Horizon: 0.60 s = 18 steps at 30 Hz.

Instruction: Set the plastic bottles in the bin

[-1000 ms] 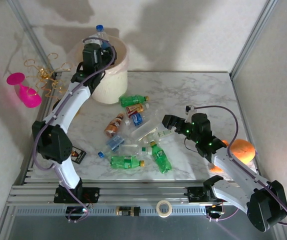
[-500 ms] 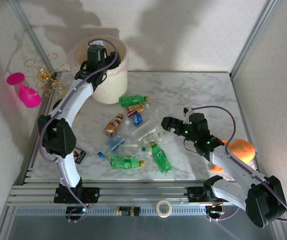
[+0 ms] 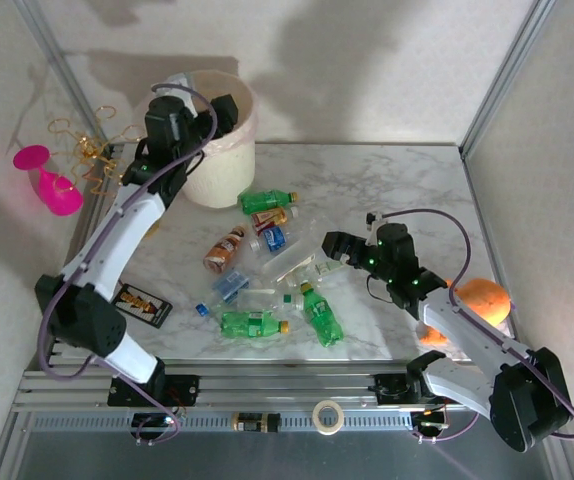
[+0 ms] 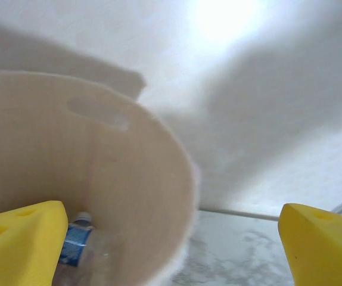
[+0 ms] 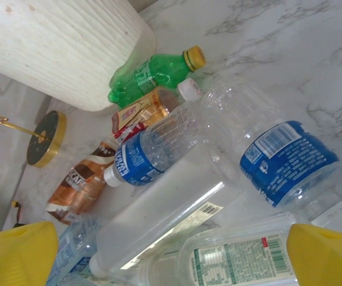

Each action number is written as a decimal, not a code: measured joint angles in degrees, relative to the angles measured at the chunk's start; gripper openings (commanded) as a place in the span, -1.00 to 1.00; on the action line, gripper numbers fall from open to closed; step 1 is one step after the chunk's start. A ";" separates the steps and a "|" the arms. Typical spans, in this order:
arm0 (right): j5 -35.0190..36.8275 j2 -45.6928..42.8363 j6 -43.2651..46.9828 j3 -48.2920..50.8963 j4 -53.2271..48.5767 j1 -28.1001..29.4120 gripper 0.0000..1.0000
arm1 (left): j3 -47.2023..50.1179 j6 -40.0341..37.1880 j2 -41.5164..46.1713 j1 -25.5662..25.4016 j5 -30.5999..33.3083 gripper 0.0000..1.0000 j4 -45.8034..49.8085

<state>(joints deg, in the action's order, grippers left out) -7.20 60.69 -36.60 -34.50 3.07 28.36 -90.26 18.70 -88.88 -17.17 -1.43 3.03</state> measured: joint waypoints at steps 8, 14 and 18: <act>4.33 5.49 6.12 -4.83 -4.11 0.00 0.97 | 21.92 3.93 13.29 -7.85 -3.32 0.99 -11.89; 5.90 12.00 14.36 -10.51 -8.74 0.00 0.92 | 36.02 9.29 16.00 -12.52 -4.98 0.99 -17.42; 5.99 16.85 18.29 -13.64 -10.97 -0.04 0.97 | 44.41 13.33 17.53 -15.34 -4.52 0.99 -21.99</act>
<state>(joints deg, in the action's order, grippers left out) -1.21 77.54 -18.31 -48.14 -7.90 28.32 -45.84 32.03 -71.35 -32.51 -5.96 -18.96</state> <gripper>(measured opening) 0.976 0.994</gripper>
